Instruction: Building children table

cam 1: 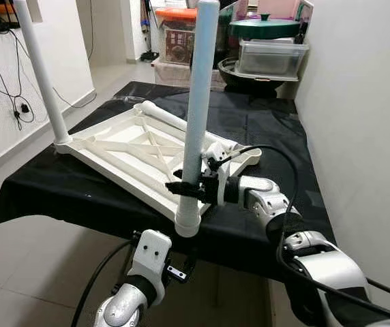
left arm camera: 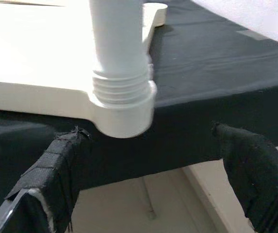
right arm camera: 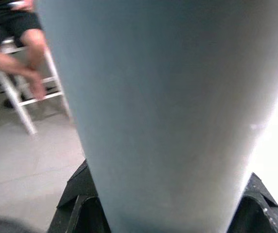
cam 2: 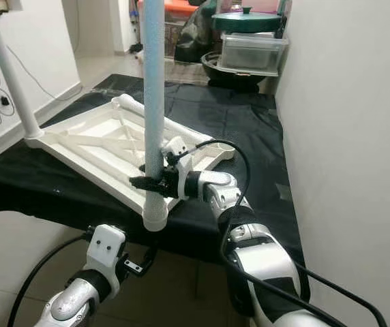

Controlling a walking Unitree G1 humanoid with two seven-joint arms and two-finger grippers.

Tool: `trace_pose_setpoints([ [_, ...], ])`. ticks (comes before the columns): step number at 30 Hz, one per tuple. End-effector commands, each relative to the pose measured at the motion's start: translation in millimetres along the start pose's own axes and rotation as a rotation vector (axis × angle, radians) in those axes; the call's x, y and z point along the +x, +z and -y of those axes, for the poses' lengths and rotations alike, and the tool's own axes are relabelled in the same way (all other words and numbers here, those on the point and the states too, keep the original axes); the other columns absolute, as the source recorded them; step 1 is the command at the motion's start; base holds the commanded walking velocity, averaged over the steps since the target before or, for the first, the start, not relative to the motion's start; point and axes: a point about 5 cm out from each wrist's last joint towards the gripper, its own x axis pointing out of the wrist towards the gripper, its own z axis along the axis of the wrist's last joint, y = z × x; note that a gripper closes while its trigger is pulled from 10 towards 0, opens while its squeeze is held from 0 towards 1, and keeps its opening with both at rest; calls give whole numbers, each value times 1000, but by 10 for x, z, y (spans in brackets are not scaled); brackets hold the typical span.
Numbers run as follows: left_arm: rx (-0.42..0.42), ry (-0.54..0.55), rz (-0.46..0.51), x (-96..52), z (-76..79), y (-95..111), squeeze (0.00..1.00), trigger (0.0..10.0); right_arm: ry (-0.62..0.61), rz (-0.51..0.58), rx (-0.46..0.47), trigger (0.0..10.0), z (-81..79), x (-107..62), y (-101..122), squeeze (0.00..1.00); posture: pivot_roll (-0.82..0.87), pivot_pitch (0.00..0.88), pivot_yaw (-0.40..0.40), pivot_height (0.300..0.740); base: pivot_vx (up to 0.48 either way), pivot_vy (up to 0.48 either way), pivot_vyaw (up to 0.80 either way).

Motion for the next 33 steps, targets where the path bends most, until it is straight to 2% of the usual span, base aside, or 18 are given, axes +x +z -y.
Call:
trace_pose_setpoints([
  [1,-3,0,-6,-1,10,-13,0,10000,-217,62,42,0,140,-47,49,0,232,0,-74,740,0,0,0],
  [2,-3,0,-6,-1,10,-13,0,10000,-217,62,42,0,140,-47,49,0,232,0,-74,740,0,0,0],
  [4,-3,0,-6,0,9,-15,0,10000,-363,78,73,0,232,-113,25,0,228,0,-70,740,0,0,0],
  [5,-4,-2,-6,3,5,-16,0,10000,-566,74,87,0,350,-227,-25,0,223,0,-68,740,0,0,0],
  [8,-4,-2,-6,3,5,-16,0,10000,-566,74,87,0,350,-227,-25,0,223,0,-68,740,0,0,0],
  [9,-4,-2,-7,5,0,-17,0,10000,-711,73,89,0,426,-320,-56,0,219,0,-64,740,0,0,0],
  [10,-4,-2,-7,5,0,-17,0,10000,-711,73,89,0,426,-320,-56,0,219,0,-64,740,0,0,0],
  [13,-1,-8,-8,15,-11,-22,0,10000,-1309,96,118,0,587,-724,-166,0,212,0,-57,740,0,0,0],
  [14,-1,-8,-8,15,-11,-22,0,10000,-1309,96,118,0,587,-724,-166,0,212,0,-57,740,0,0,0],
  [15,0,-8,-9,16,-13,-22,0,10000,-1428,109,136,0,576,-796,-189,0,212,0,-57,740,0,0,0],
  [19,2,-8,-9,17,-13,-24,0,10000,-1535,127,219,0,469,-751,-277,0,218,0,-57,740,0,0,0],
  [21,2,-8,-9,17,-13,-24,0,10000,-1535,127,219,0,469,-751,-277,0,218,0,-57,740,0,0,0],
  [25,3,-6,-9,23,-13,-23,0,10000,-1555,124,292,0,307,-534,-356,0,219,0,-60,740,0,0,0],
  [28,3,-6,-9,23,-13,-23,0,10000,-1555,124,292,0,307,-534,-356,0,219,0,-60,740,0,0,0],
  [29,2,-5,-9,23,-14,-24,0,10000,-1516,148,292,10000,284,-478,-337,1000,217,0,-60,740,0,0,0],
  [30,2,-5,-9,23,-14,-24,0,10000,-1516,148,292,10000,284,-478,-337,1000,217,0,-60,740,0,0,0],
  [31,1,-6,-9,24,-13,-26,0,10000,-1404,221,269,10000,291,-419,-243,1000,215,0,-60,740,0,0,0],
  [33,1,-6,-9,24,-13,-26,0,10000,-1404,221,269,10000,291,-419,-243,1000,215,0,-60,740,0,0,0],
])
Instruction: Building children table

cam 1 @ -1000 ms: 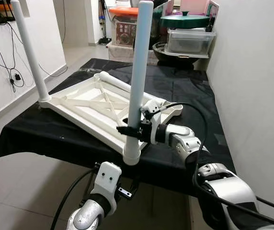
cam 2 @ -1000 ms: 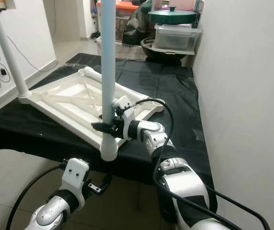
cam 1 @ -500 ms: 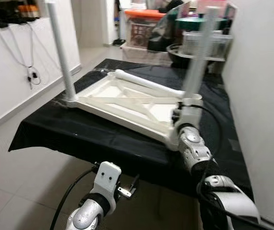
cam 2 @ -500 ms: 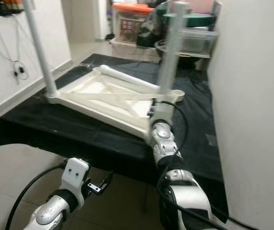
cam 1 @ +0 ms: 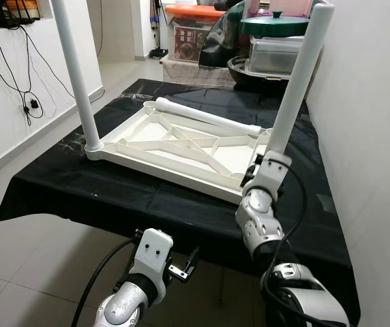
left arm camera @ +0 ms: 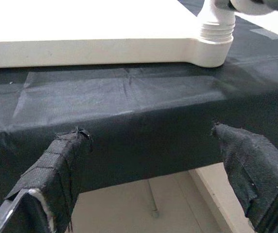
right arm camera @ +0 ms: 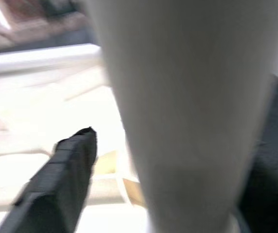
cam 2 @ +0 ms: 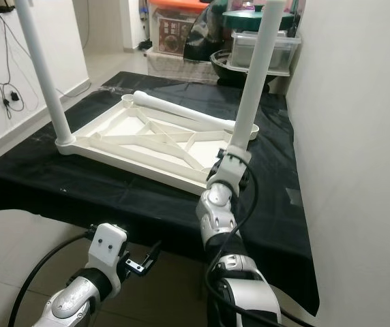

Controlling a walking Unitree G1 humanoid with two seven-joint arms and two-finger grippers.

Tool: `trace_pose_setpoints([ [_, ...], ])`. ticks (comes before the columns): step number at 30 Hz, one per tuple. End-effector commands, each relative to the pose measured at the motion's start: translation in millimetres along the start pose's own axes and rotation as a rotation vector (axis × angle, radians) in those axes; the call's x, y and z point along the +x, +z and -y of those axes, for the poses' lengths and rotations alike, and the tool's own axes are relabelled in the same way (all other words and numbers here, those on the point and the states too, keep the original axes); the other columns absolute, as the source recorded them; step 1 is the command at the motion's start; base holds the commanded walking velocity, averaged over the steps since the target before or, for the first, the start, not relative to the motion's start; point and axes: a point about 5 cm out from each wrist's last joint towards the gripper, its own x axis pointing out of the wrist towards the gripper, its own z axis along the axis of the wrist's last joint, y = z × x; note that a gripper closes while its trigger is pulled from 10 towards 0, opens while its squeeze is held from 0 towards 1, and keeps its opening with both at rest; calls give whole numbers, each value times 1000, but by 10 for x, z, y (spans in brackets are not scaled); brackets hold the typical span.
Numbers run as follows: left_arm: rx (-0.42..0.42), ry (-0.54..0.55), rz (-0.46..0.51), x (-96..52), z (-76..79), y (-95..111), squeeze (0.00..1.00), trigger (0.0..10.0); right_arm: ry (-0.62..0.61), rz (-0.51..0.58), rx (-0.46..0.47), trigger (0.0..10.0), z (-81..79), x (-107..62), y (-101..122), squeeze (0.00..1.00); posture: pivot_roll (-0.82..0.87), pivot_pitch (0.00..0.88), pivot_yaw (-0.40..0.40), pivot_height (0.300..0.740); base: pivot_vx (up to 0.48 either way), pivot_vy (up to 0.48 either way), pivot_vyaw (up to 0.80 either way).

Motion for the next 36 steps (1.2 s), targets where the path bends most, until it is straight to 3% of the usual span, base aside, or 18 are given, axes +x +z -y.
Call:
trace_pose_setpoints([
  [1,-2,0,-14,5,2,-40,0,10000,112,73,37,10000,-72,20,140,796,214,0,-58,740,0,0,0],
  [2,-2,-1,-14,4,3,-43,0,10000,212,111,65,10000,-89,38,230,0,216,0,-60,740,0,0,0],
  [3,-2,-1,-14,4,3,-43,0,10000,212,111,65,10000,-89,38,230,0,216,0,-60,740,0,0,0],
  [6,-3,-2,-14,3,5,-47,0,10000,412,188,12,10000,-10,106,393,0,216,0,-60,740,0,0,0],
  [8,-3,-2,-14,3,5,-47,0,10000,412,188,12,10000,-10,106,393,0,216,0,-60,740,0,0,0],
  [10,-2,-3,-14,2,6,-52,0,10000,620,153,-18,10000,81,167,471,0,216,0,-59,740,0,0,0],
  [12,-2,-3,-14,2,6,-52,0,10000,620,153,-18,10000,81,167,471,0,216,0,-59,740,0,0,0],
  [14,0,-6,-17,0,7,-61,0,10000,928,10,18,10000,19,108,421,0,224,0,-64,740,0,0,0],
  [16,0,-6,-17,0,7,-61,0,10000,928,10,18,10000,19,108,421,0,224,0,-64,740,0,0,0],
  [17,0,-7,-18,0,8,-64,0,10000,1046,-47,41,10000,-17,62,386,0,224,0,-64,740,0,0,0],
  [19,7,-6,-18,-2,8,-66,0,10000,1241,-119,-17,10000,-120,-54,294,0,244,0,-73,740,0,0,0],
  [26,13,1,10,-20,6,-43,0,10000,1478,-215,-201,10000,-280,-222,112,0,245,0,-74,740,0,0,0],
  [27,15,4,29,-25,5,-25,0,10000,1496,-229,-219,7137,-293,-233,95,0,243,0,-75,740,0,0,0],
  [28,15,4,29,-25,5,-25,0,10000,1496,-229,-219,7137,-293,-233,95,0,243,0,-75,740,0,0,0],
  [29,16,20,70,-50,-3,23,0,10000,1424,-227,-256,0,-308,-200,71,0,239,0,-74,740,0,0,0],
  [30,16,20,70,-50,-3,23,0,10000,1424,-227,-256,0,-308,-200,71,0,239,0,-74,740,0,0,0],
  [33,30,26,159,-100,12,123,0,10000,1079,-184,-301,0,-217,-26,41,0,237,0,-80,740,0,0,0],
  [36,38,19,174,-102,27,140,0,10000,972,-183,-272,0,-145,33,50,0,236,0,-80,740,0,0,0],
])
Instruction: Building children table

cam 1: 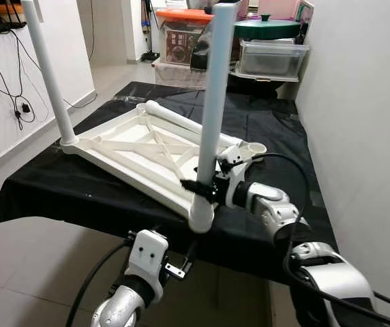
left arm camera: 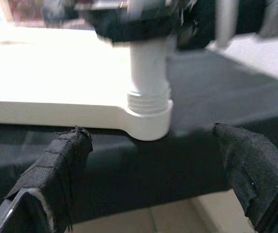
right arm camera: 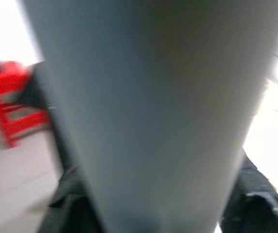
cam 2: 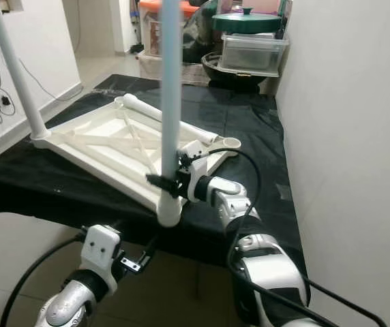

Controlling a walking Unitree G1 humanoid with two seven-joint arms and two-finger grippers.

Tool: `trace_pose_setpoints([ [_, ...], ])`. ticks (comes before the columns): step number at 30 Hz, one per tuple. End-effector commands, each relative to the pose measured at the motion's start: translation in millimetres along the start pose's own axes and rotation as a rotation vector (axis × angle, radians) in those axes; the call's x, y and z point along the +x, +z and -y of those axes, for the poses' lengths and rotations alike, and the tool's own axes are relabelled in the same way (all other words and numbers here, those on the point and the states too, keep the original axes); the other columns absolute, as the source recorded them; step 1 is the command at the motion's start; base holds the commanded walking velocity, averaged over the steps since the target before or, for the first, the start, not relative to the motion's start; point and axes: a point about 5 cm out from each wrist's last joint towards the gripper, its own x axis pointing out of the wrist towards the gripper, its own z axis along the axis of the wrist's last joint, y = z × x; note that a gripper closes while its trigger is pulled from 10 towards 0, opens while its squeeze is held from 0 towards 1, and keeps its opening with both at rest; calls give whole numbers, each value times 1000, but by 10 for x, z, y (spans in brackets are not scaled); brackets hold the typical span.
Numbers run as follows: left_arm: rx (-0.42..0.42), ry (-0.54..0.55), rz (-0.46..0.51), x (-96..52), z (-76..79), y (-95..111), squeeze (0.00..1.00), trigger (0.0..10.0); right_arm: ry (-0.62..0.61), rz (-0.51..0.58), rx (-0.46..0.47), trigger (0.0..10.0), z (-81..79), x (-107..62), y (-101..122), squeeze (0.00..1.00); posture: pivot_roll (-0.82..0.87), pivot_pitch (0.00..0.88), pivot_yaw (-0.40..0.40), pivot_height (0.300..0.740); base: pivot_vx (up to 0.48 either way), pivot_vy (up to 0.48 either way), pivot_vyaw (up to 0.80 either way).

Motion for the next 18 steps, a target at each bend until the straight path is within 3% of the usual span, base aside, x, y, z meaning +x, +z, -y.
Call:
trace_pose_setpoints([
  [1,14,-1,16,-6,12,23,0,10000,-76,-18,18,0,71,-22,-11,0,236,0,-80,740,0,0,0],
  [2,15,0,21,-4,13,28,0,10000,-155,-2,49,0,163,-72,0,0,235,0,-80,740,0,0,0],
  [3,16,5,27,0,7,33,0,10000,-354,23,91,0,340,-181,-4,0,224,0,-74,740,0,0,0],
  [4,16,5,27,0,7,33,0,10000,-354,23,91,0,340,-181,-4,0,224,0,-74,740,0,0,0],
  [5,15,7,30,2,3,35,0,10000,-468,31,129,0,403,-228,-38,0,215,0,-72,740,0,0,0],
  [7,15,8,31,3,0,35,0,10000,-533,32,153,0,429,-253,-66,0,215,0,-72,740,0,0,0],
  [8,13,8,28,7,-4,30,0,10000,-714,29,182,0,458,-320,-161,0,209,0,-67,740,0,0,0],
  [12,13,8,28,7,-4,30,0,10000,-714,29,182,0,458,-320,-161,0,209,0,-67,740,0,0,0],
  [13,14,7,26,13,-7,24,0,10000,-893,33,223,0,449,-391,-265,0,212,0,-69,740,0,0,0],
  [14,14,7,26,13,-7,24,0,10000,-893,33,223,0,449,-391,-265,0,212,0,-69,740,0,0,0],
  [15,17,6,22,20,-10,18,0,10000,-1048,37,280,0,346,-424,-371,0,219,0,-70,740,0,0,0],
  [17,17,6,22,20,-10,18,0,10000,-1048,37,280,0,346,-424,-371,0,219,0,-70,740,0,0,0],
  [18,20,5,22,22,-12,11,0,10000,-1160,40,333,0,235,-424,-438,0,220,0,-70,740,0,0,0],
])
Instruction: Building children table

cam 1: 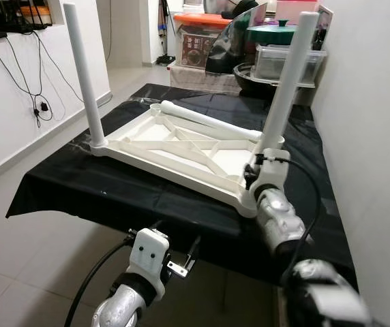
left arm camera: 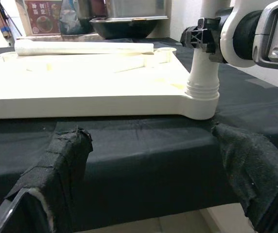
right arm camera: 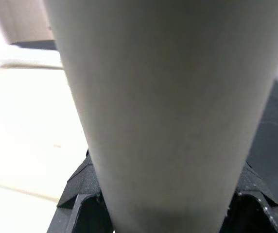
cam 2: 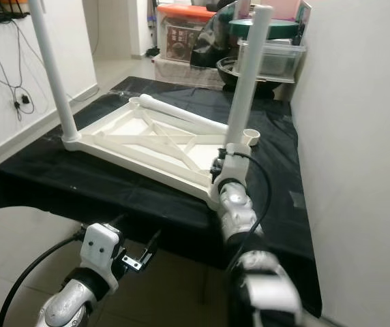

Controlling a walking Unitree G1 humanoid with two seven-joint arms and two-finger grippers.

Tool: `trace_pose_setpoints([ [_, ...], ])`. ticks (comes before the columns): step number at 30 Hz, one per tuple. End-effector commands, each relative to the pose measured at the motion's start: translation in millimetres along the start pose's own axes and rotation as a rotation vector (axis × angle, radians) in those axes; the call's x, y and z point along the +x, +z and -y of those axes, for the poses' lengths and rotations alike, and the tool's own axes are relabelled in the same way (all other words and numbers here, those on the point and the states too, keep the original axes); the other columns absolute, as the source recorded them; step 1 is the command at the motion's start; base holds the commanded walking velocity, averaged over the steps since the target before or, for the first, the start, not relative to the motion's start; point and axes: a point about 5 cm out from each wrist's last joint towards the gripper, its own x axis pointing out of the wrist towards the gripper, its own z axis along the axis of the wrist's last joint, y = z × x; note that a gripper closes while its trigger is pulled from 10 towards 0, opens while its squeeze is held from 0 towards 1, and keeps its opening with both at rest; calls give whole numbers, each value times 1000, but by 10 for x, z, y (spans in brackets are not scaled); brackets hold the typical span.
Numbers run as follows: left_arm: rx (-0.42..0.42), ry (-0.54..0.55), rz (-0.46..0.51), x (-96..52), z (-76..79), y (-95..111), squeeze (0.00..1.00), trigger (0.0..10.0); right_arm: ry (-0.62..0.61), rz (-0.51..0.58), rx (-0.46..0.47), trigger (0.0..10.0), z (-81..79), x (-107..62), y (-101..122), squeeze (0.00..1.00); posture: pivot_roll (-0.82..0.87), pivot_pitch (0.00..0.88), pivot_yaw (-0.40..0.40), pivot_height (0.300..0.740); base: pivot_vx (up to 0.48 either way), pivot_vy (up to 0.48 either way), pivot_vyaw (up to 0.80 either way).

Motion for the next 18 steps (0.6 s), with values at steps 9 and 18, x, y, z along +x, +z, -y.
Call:
trace_pose_setpoints([
  [9,13,-6,-15,13,2,-47,0,10000,-107,-47,44,10000,-112,-166,-224,0,215,0,-68,740,0,0,0],
  [18,6,-10,-26,24,5,-64,0,10000,390,160,52,10000,-117,-58,112,0,211,0,-66,740,0,0,0],
])
